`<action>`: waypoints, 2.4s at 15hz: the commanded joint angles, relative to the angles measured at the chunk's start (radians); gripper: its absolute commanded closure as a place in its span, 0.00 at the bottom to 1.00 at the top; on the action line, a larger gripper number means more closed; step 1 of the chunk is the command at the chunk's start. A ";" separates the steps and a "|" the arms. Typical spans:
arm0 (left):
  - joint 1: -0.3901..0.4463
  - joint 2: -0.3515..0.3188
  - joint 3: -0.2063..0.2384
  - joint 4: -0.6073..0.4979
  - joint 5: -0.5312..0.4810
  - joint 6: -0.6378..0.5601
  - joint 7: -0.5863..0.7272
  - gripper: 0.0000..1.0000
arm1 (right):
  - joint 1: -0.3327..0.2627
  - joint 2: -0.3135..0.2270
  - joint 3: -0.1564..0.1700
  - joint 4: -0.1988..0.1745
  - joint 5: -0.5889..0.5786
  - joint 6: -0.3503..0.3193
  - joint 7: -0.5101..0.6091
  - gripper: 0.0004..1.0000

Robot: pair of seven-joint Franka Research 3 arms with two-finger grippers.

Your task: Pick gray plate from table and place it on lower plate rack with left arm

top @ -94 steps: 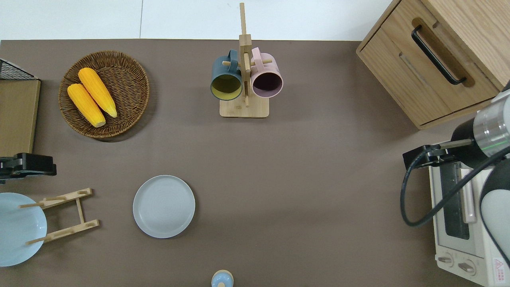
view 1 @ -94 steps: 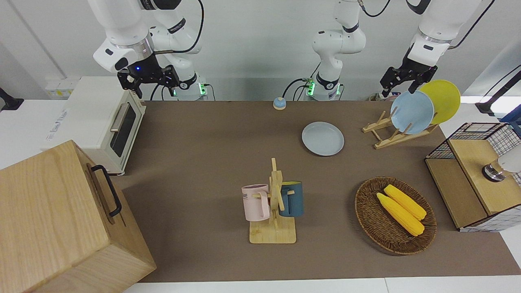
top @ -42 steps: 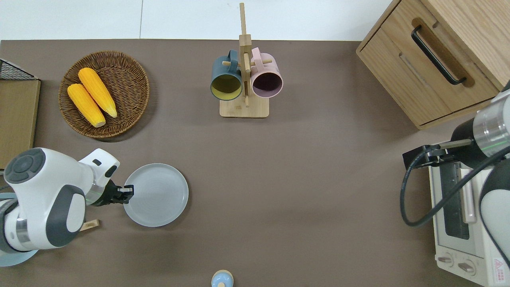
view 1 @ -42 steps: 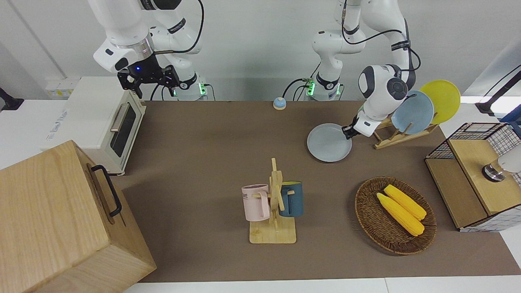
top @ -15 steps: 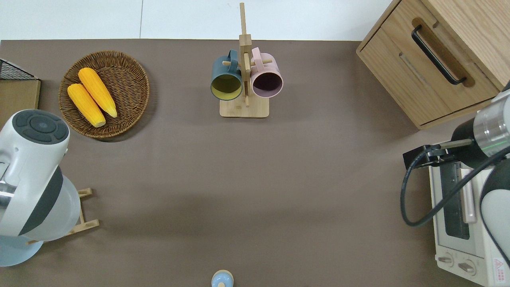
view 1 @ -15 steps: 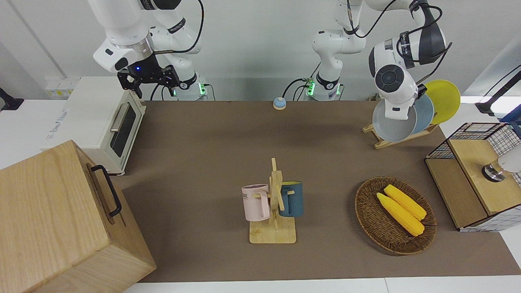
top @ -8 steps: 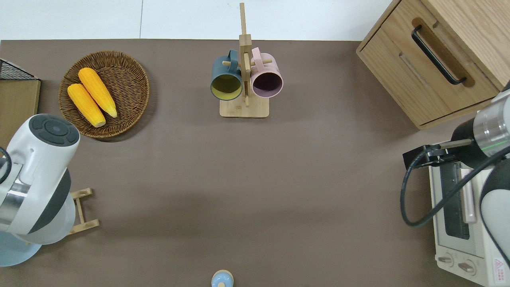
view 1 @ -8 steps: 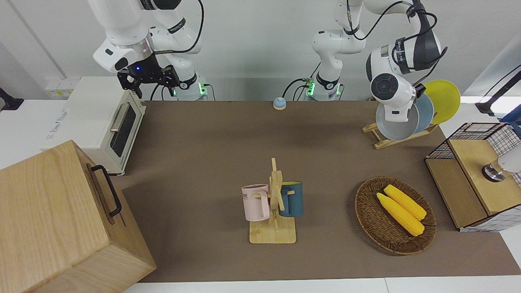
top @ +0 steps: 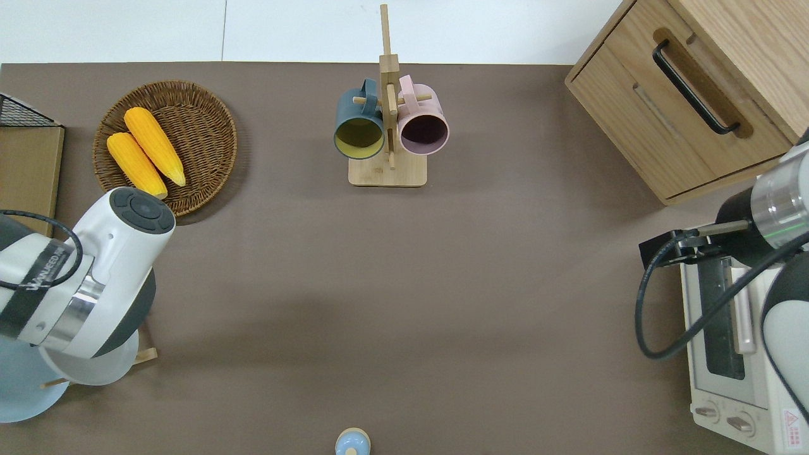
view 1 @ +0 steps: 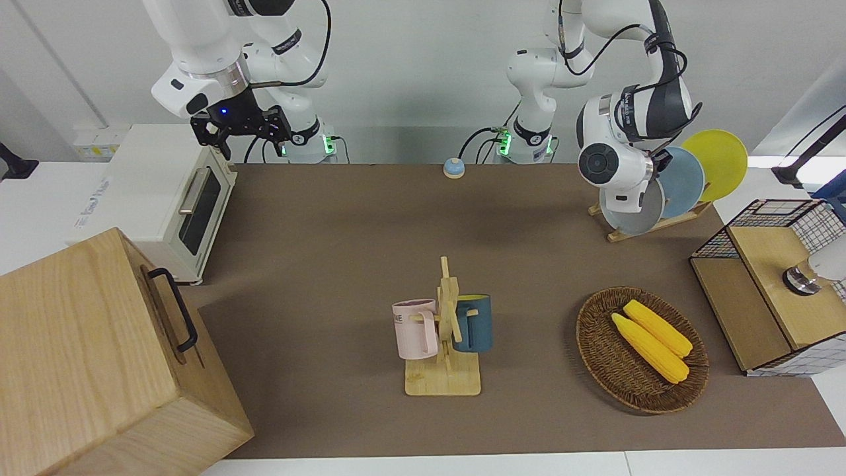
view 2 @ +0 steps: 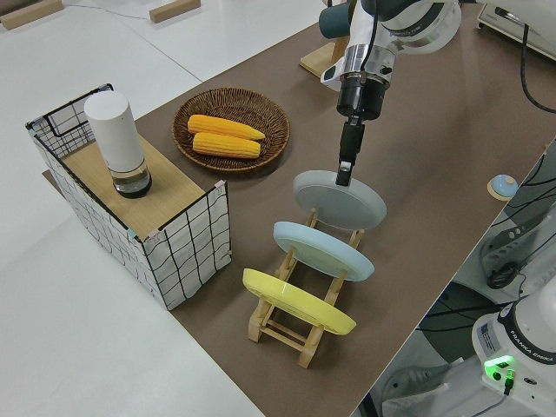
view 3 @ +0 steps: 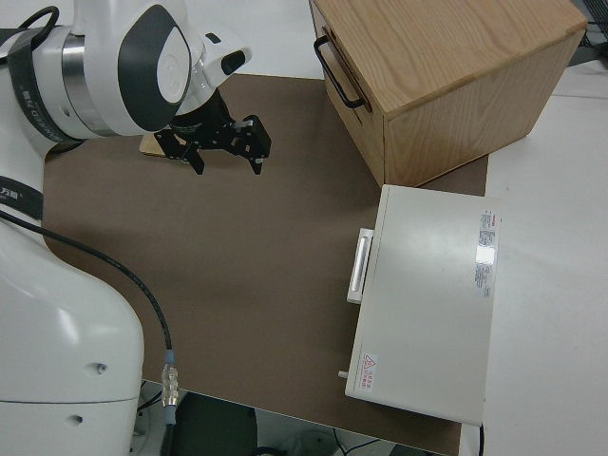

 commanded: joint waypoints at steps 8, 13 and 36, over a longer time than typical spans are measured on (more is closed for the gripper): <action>-0.020 0.015 0.000 -0.013 0.088 -0.036 -0.020 1.00 | -0.026 -0.002 0.023 0.010 -0.007 -0.014 0.013 0.02; -0.025 0.032 -0.002 -0.036 0.078 -0.033 -0.038 1.00 | -0.026 -0.002 0.023 0.010 -0.007 -0.014 0.013 0.02; -0.014 -0.058 0.017 0.280 -0.612 0.108 0.029 0.01 | -0.026 -0.002 0.023 0.010 -0.007 -0.014 0.013 0.02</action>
